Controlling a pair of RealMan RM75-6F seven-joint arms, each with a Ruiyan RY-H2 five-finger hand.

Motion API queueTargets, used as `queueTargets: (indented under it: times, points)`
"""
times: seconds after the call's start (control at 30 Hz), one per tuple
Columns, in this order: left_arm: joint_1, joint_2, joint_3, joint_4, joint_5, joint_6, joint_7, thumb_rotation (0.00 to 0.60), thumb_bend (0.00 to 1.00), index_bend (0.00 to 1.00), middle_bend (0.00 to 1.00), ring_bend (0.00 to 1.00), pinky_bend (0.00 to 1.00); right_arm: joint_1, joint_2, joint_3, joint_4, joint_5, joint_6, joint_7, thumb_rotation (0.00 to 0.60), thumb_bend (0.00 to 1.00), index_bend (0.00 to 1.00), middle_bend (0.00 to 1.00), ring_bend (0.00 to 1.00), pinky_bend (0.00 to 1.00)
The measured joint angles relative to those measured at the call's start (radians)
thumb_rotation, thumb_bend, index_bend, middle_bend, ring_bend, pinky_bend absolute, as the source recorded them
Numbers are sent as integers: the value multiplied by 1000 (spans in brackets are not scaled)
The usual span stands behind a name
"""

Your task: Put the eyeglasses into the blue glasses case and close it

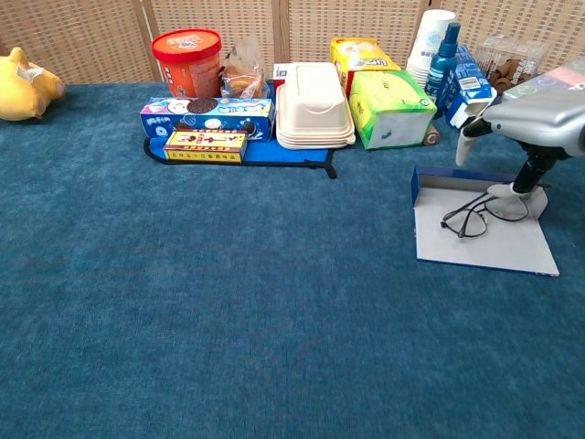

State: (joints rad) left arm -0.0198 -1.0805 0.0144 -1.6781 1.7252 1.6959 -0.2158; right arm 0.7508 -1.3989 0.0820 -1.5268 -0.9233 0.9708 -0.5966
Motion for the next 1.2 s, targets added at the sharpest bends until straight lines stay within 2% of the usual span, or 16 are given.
queueTargets:
  times: [0.57,0.8,0.93,1.0,1.1,1.2]
  points:
    - [17,1,-1,21,0,33,-23,600,130,189,177,105,0,14,-41,3,8,-2,1,-32,600,323,293,240,137,196]
    - [15,-6,-2,31,4,34,-28,600,131,189,177,105,0,11,-4,7,-58,-17,37,-55,600,336,187,229,108,189]
    - [14,-6,-3,31,5,32,-28,600,131,189,177,105,0,8,2,9,-67,-25,48,-59,600,329,74,175,54,142]
    - [14,-6,-3,30,5,34,-27,600,132,189,177,105,0,7,-3,9,-60,-26,48,-57,600,297,10,101,10,76]
    - [16,-4,-3,29,3,35,-26,600,131,189,177,105,0,6,-18,7,-38,-30,47,-52,600,275,0,12,0,13]
    - [17,-3,-3,28,2,35,-24,600,131,189,177,105,0,5,-31,6,-15,-41,41,-35,600,274,0,0,0,0]
